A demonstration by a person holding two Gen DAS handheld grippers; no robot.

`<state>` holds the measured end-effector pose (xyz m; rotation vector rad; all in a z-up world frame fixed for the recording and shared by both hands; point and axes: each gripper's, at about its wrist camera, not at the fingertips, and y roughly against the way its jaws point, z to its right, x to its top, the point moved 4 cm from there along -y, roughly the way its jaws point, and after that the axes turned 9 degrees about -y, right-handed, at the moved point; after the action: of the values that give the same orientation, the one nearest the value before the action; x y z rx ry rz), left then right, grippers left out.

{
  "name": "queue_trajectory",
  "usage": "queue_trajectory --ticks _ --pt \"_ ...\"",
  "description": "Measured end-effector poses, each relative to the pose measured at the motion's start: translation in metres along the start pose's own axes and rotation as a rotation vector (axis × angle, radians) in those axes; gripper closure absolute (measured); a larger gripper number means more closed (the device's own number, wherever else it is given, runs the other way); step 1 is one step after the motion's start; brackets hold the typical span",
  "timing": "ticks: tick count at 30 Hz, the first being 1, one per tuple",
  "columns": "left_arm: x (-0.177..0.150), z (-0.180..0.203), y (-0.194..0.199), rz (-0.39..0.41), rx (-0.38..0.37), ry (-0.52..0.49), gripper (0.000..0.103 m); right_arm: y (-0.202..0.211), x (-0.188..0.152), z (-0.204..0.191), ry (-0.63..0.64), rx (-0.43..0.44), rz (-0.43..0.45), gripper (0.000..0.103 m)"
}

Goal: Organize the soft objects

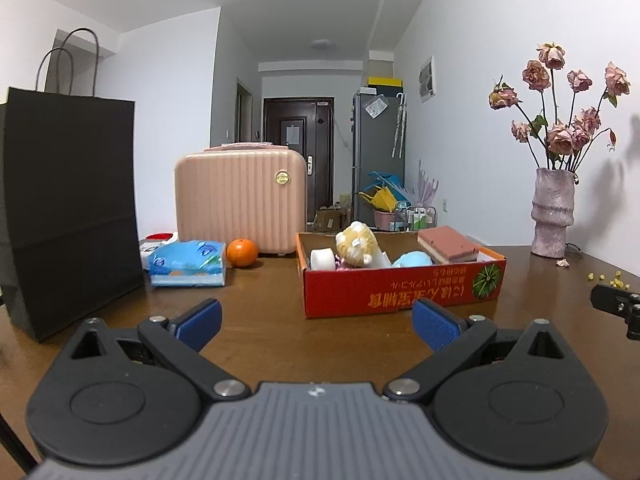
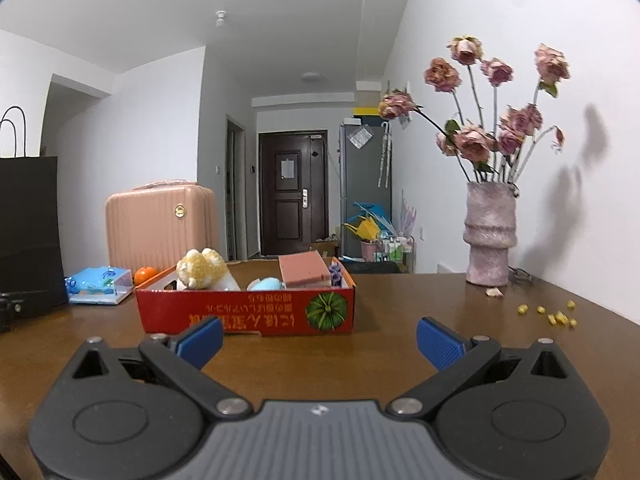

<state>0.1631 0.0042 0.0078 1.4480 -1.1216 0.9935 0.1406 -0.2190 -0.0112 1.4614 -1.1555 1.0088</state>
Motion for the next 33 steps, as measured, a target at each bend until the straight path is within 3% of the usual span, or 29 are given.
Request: queue_trajectory --ticks 11,33 --pt "-0.007 -0.009 0.025 0.003 0.029 0.007 0.000 0.029 -0.003 -0.003 -0.003 0.005 0.009 0.000" --pt "-0.005 -0.009 0.035 0.029 0.027 0.015 0.000 0.035 -0.002 -0.007 0.000 0.025 0.017 0.000"
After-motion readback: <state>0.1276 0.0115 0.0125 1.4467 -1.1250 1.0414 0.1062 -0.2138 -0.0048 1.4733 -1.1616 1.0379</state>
